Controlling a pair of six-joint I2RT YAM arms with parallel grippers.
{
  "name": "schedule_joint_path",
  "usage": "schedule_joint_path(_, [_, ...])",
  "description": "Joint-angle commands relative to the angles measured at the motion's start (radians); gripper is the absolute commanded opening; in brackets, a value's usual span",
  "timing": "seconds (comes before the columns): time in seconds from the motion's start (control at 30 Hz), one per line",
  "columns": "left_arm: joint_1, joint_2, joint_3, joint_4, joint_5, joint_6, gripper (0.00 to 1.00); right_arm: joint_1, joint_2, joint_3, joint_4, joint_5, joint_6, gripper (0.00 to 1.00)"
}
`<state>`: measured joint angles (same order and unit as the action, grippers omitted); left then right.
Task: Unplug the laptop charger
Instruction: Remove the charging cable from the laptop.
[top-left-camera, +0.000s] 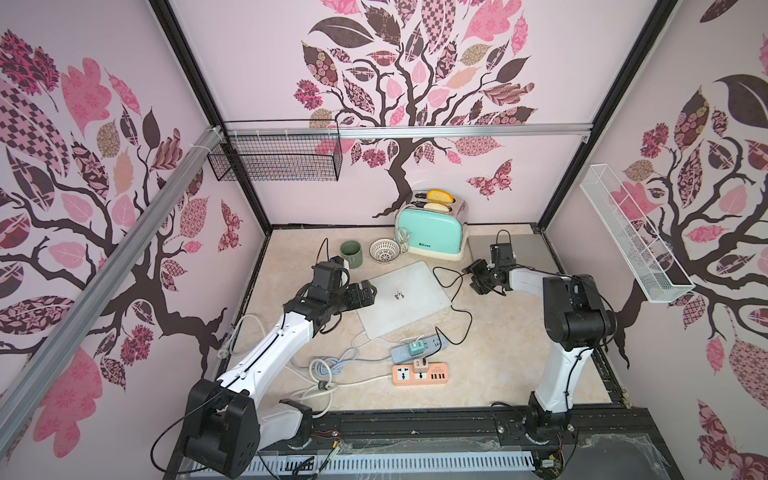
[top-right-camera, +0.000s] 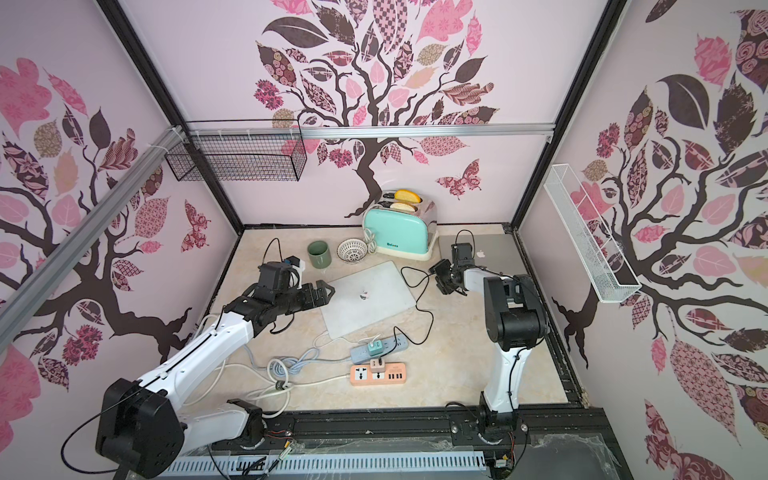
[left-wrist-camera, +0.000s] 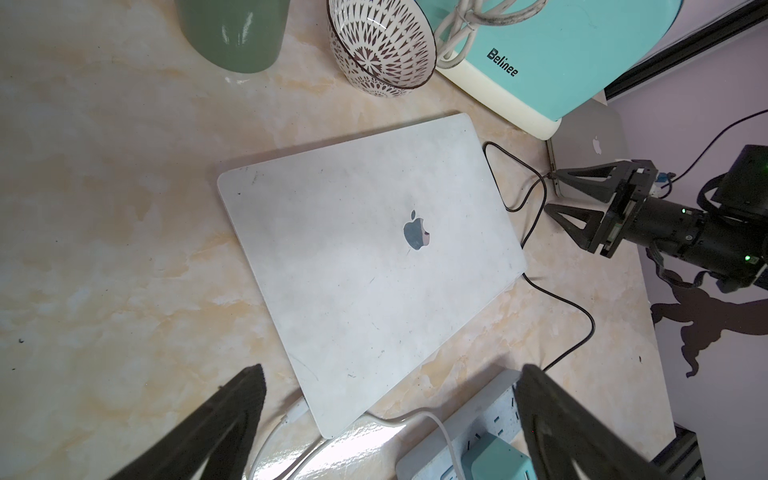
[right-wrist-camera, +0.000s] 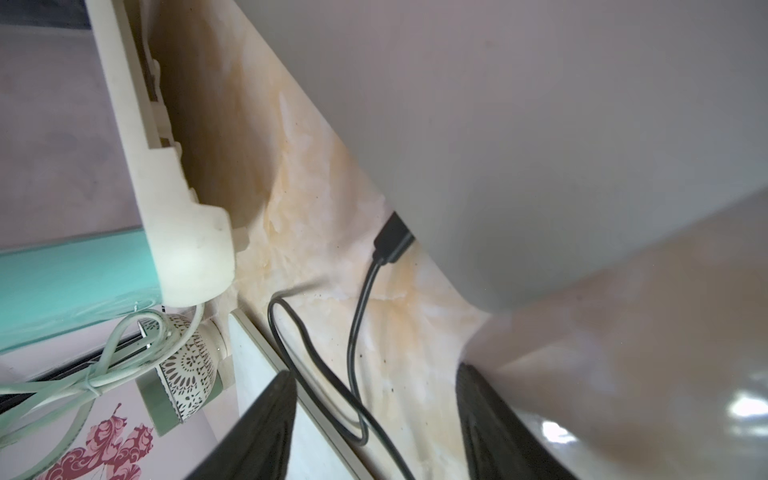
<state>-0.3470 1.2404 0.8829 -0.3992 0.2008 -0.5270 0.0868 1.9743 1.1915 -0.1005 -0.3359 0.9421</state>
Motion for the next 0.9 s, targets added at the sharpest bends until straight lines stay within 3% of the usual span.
schedule_joint_path(0.0, [-0.003,0.011,0.024,0.003,0.017,0.003,0.97,0.022,0.046,0.040,0.012,0.016,0.012,0.60])
schedule_joint_path(0.2, [-0.014,-0.049,0.003,0.020,-0.042,-0.004,0.94,0.022,0.087,0.039,0.026,0.016,0.058,0.54])
schedule_joint_path(0.43, [-0.014,-0.094,-0.009,0.024,-0.083,0.015,0.92,0.024,0.086,0.035,-0.006,0.034,0.073,0.31])
schedule_joint_path(0.87, [-0.015,-0.122,-0.042,0.014,-0.090,0.013,0.90,0.024,0.097,0.031,-0.007,0.012,0.117,0.18])
